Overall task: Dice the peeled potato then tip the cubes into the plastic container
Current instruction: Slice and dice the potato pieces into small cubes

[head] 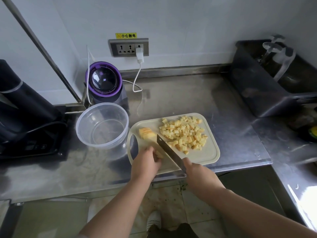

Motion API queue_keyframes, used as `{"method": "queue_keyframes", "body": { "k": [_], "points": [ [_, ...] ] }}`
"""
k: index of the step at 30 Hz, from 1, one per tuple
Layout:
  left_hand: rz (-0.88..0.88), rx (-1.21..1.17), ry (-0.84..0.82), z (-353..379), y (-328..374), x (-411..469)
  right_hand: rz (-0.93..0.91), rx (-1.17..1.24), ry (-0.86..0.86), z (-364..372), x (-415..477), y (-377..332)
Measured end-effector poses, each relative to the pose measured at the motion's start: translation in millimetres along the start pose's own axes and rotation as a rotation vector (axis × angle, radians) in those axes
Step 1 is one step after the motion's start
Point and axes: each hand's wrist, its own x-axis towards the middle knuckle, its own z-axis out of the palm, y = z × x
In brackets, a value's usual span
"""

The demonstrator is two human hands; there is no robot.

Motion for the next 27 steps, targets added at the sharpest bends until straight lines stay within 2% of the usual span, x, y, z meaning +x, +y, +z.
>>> {"method": "queue_keyframes", "body": {
  "k": [5,9,15,17,27],
  "points": [
    [0.064,0.029,0.028,8,16,14,0.01,-0.005,0.043,-17,5,16],
    [0.064,-0.058,0.012,3,22,19,-0.004,0.009,0.064,-26,6,23],
    [0.049,-0.084,0.156,-40,0,31,-0.114,-0.048,-0.004,-18,3,27],
    [0.077,-0.018,0.187,-51,-6,37,-0.124,-0.05,-0.042,-15,4,26],
    [0.259,0.415,0.13,-40,-17,43,-0.057,-0.094,-0.064,-21,24,31]
  ]
}}
